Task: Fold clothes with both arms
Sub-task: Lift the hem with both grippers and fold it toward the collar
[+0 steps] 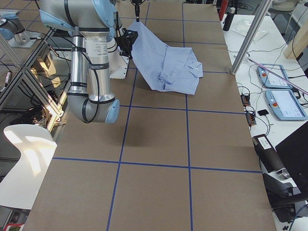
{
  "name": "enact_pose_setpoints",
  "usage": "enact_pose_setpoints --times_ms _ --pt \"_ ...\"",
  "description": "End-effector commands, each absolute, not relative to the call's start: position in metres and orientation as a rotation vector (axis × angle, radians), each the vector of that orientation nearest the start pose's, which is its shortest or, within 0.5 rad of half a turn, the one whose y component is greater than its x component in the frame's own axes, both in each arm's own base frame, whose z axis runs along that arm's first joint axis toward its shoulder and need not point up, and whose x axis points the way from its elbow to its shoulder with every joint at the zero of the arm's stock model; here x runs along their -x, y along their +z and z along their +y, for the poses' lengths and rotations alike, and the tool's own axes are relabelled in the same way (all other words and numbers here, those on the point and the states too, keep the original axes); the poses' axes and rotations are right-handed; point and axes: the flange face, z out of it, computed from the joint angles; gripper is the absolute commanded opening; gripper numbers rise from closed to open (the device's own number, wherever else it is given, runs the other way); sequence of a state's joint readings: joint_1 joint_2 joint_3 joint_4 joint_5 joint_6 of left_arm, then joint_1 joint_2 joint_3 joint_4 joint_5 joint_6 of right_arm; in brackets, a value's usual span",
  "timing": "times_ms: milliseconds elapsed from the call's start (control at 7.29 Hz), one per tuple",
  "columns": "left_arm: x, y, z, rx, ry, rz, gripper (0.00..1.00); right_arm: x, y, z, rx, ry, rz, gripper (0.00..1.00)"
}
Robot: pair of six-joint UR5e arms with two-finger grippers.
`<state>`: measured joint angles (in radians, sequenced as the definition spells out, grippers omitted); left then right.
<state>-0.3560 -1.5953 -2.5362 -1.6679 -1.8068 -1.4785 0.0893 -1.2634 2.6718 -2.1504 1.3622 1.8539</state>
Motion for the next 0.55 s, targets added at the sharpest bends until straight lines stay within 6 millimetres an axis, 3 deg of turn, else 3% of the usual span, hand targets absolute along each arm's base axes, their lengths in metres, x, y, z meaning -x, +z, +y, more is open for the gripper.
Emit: enact_pose_setpoints --times_ms 0,137,411 --pt "-0.393 0.233 -0.31 -0.141 -0.203 0.997 0.0 0.343 0.169 -0.229 -0.181 0.474 -0.774 0.0" --pt "-0.409 0.227 -0.35 -0.24 -0.184 0.961 0.0 0.352 0.169 -0.261 -0.226 0.491 -0.734 0.0" --pt "-0.366 0.224 -0.403 -0.343 -0.21 0.932 0.0 0.347 0.163 -0.309 -0.282 0.499 -0.699 0.0"
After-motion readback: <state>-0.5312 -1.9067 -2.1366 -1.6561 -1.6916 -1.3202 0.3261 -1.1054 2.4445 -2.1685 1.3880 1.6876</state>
